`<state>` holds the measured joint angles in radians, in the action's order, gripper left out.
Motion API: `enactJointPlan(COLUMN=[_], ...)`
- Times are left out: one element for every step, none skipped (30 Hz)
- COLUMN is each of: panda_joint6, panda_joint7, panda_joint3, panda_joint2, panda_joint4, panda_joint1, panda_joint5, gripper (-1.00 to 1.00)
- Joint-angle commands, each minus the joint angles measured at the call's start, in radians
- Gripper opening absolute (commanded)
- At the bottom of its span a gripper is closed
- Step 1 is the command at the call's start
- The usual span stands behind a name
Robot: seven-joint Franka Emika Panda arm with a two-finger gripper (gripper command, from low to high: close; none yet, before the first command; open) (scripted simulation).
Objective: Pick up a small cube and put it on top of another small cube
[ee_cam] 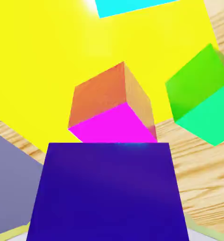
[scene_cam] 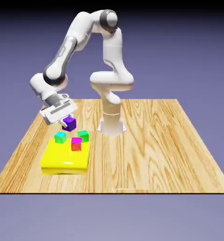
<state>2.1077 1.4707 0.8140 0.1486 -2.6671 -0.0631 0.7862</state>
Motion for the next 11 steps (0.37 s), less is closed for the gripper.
enactJointPlan(panda_joint6=[0.013, 0.027, 0.037, 0.037, 0.037, 0.023, 0.009, -0.005, -0.018, -0.032, -0.042], panda_joint7=[-0.03, -0.061, -0.084, -0.084, -0.084, -0.053, -0.021, 0.01, 0.041, 0.073, 0.095], panda_joint3=[-0.005, -0.01, -0.014, -0.014, -0.014, -0.009, -0.004, 0.001, 0.006, 0.012, 0.015], panda_joint2=[-0.031, -0.063, -0.085, -0.085, -0.085, -0.054, -0.023, 0.009, 0.04, 0.071, 0.094], panda_joint4=[-0.006, -0.011, -0.015, -0.015, -0.015, -0.009, -0.004, 0.002, 0.007, 0.012, 0.016], panda_joint1=[0.015, 0.03, 0.041, 0.041, 0.041, 0.026, 0.011, -0.004, -0.019, -0.034, -0.045], panda_joint5=[0.041, 0.084, 0.116, 0.116, 0.116, 0.072, 0.029, -0.015, -0.058, -0.102, -0.133], gripper=[-1.0, -1.0, -1.0, 1.0, 1.0, 1.0, 1.0, 1.0, 1.0, 1.0, 1.0])
